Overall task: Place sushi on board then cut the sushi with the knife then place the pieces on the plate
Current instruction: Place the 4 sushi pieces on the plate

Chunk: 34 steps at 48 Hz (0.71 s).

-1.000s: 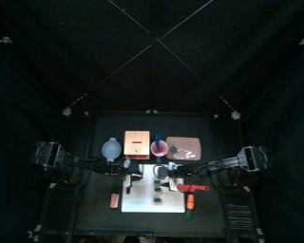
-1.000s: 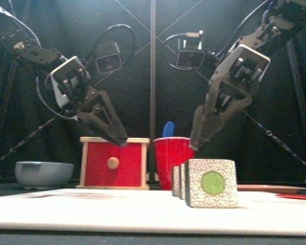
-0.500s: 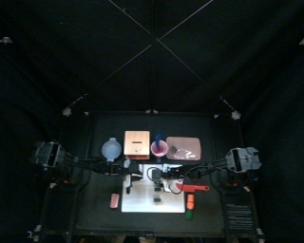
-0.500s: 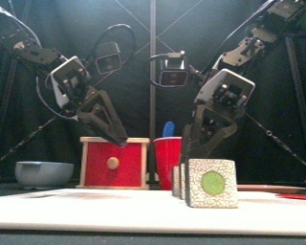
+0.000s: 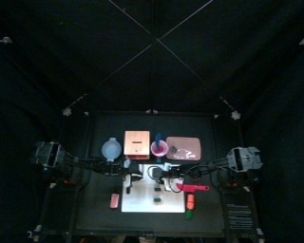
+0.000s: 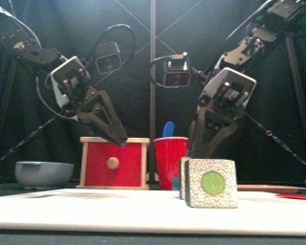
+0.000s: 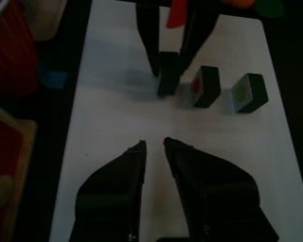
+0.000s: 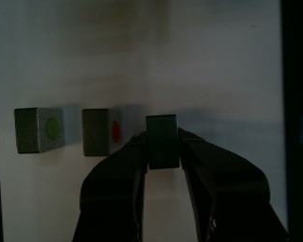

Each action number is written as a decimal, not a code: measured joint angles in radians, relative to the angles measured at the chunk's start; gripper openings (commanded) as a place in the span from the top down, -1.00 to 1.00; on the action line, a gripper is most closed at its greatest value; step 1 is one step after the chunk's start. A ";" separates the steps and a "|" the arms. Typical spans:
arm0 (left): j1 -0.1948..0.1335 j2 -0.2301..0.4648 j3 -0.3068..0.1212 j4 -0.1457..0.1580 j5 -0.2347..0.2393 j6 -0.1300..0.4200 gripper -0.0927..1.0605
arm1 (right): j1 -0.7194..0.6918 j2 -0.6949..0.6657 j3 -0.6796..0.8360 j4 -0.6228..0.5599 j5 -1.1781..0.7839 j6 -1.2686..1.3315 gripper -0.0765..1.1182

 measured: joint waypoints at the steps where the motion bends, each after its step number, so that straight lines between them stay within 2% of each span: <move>1: 0.000 0.002 0.000 0.000 -0.002 0.000 -0.31 | -0.009 -0.015 0.006 0.002 0.006 0.000 0.03; 13: 0.000 0.002 0.000 0.000 0.000 0.000 -0.31 | -0.164 -0.225 0.110 0.008 0.091 0.002 0.03; 20: 0.002 0.002 0.000 0.000 0.000 0.000 -0.31 | -0.314 -0.336 0.192 0.002 0.163 0.002 0.03; 26: 0.002 0.002 0.000 0.000 -0.002 -0.002 -0.31 | -0.434 -0.380 0.227 -0.002 0.175 0.003 0.03; 34: 0.002 0.000 0.000 0.000 0.000 0.000 -0.31 | -0.551 -0.370 0.229 -0.005 0.164 0.002 0.01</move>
